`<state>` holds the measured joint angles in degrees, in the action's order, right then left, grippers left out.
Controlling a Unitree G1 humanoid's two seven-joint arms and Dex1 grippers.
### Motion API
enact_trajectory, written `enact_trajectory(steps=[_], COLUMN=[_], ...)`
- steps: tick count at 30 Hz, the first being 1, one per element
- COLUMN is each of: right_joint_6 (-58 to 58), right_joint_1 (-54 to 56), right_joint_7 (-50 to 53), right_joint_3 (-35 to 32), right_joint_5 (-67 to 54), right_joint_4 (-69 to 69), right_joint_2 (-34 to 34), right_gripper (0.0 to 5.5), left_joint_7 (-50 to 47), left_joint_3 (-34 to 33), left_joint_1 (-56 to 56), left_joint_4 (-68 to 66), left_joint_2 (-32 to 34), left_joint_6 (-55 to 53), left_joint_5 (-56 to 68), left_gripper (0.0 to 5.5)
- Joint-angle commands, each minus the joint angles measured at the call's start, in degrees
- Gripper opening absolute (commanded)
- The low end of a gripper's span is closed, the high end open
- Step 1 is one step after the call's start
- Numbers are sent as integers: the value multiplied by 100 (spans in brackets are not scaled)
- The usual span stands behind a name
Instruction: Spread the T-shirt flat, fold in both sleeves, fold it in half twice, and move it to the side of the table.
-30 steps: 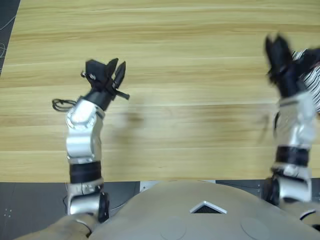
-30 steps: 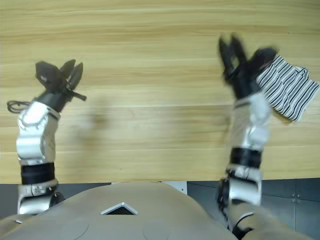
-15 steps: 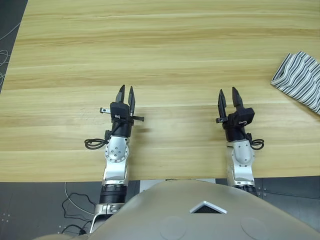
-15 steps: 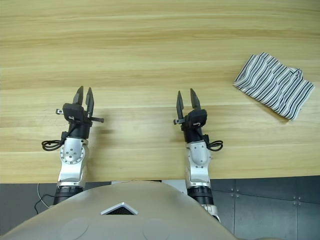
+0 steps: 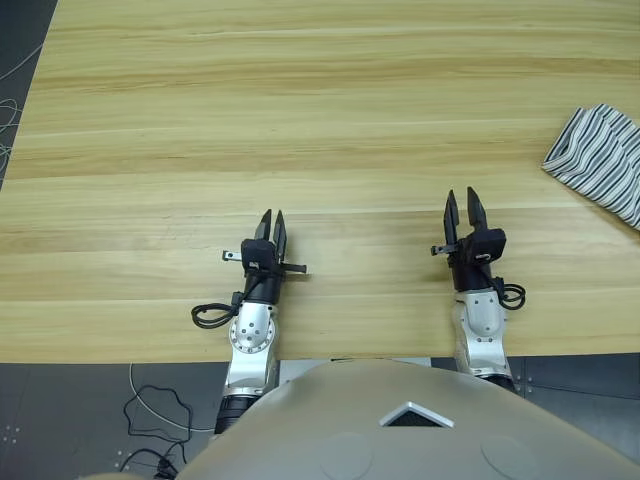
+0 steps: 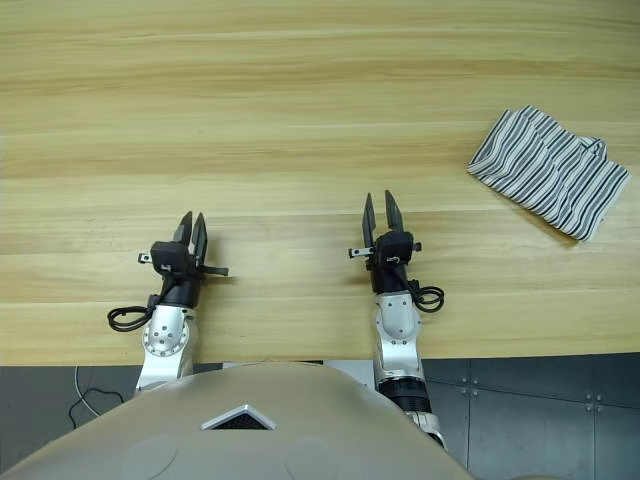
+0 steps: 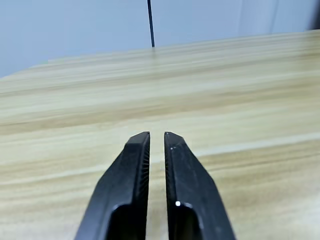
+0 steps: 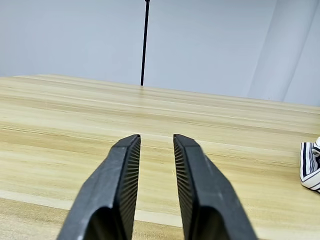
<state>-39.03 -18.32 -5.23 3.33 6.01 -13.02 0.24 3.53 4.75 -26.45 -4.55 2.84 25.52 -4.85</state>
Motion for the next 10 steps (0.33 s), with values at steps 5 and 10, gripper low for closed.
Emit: enact_trajectory(steps=[5, 10], right_joint_6=[230, 460], right_joint_1=[292, 704], right_joint_7=[52, 194], right_joint_3=[102, -31], right_joint_5=[-112, -42], right_joint_4=[-571, -1060], right_joint_2=[95, 12], right_gripper=[11, 11], left_joint_7=[13, -169], left_joint_3=[-111, -200], left_joint_1=[355, 750], left_joint_4=[-379, -856], left_joint_2=[88, 75], left_joint_6=[33, 35], left_joint_5=[50, -70], left_gripper=[10, 10])
